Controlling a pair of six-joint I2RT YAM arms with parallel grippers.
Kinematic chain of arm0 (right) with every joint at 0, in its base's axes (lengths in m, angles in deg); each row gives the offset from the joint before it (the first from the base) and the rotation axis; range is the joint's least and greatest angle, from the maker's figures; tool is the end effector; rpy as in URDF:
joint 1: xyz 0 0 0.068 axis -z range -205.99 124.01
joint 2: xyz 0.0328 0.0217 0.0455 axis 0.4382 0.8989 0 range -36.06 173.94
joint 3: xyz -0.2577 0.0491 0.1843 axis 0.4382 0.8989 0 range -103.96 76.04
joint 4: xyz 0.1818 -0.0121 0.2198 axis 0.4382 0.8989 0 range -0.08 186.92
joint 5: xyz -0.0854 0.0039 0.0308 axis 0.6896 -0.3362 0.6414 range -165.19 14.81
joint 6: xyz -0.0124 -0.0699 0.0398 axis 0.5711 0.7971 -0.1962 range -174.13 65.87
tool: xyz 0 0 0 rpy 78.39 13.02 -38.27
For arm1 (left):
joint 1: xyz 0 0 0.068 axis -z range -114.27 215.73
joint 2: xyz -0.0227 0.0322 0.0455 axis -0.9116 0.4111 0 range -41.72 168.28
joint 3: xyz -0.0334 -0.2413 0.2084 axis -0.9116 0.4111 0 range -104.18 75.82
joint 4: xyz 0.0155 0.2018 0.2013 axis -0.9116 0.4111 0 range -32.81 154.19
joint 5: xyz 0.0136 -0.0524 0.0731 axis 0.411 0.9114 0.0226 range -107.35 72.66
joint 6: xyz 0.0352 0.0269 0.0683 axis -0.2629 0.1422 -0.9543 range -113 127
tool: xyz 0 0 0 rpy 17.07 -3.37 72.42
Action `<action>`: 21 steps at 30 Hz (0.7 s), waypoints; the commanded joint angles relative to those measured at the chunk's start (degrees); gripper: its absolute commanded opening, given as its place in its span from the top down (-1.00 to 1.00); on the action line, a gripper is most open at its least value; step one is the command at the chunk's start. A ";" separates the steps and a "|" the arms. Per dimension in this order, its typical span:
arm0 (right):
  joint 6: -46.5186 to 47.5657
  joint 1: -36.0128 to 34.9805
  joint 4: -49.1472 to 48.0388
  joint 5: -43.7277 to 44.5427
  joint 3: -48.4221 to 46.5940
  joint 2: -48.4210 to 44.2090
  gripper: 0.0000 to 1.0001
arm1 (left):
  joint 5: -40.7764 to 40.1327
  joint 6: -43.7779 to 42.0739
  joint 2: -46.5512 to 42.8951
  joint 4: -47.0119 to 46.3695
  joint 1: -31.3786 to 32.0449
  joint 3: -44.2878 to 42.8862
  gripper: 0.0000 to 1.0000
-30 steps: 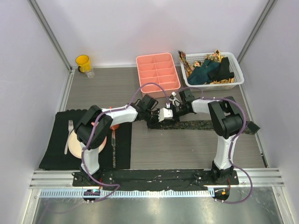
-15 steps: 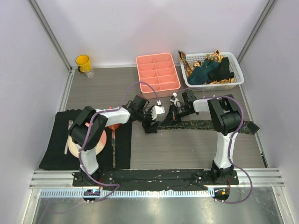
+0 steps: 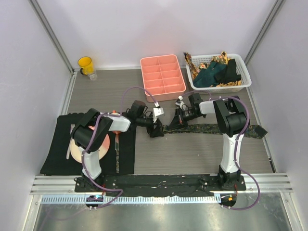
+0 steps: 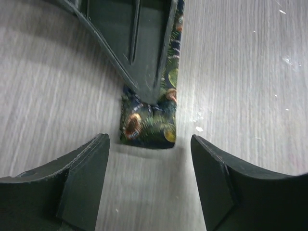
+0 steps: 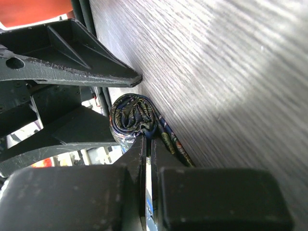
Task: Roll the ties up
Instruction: Roll the tie at the center of the board.
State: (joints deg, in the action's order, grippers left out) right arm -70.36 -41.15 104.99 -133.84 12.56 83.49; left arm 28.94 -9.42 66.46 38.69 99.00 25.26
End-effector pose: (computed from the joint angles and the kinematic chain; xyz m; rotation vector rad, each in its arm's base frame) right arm 0.3809 0.1656 0.0902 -0.2261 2.6926 1.5759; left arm 0.3136 -0.2667 0.1372 1.3077 1.7776 -1.0650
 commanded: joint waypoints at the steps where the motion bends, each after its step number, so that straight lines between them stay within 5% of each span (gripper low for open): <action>1: 7.35 -0.05 3.47 14.09 -0.41 5.26 0.99 | 0.13 -0.18 1.94 -5.41 1.17 -1.46 -0.40; 9: 9.37 0.04 7.51 12.51 -2.35 6.66 0.99 | -5.15 -9.22 1.51 3.02 5.57 -2.43 -0.26; 18: 9.46 -0.05 7.52 10.40 -1.64 5.70 0.99 | -8.04 -14.33 1.60 10.41 7.68 -3.58 0.40; 21: 8.67 0.22 8.57 10.49 -2.34 3.95 0.67 | -9.98 -14.95 1.94 14.16 8.03 -4.80 0.53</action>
State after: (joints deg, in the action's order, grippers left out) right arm -65.66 -40.60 112.70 -136.90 9.02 86.46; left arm 21.99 -21.22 67.80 43.17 105.01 21.41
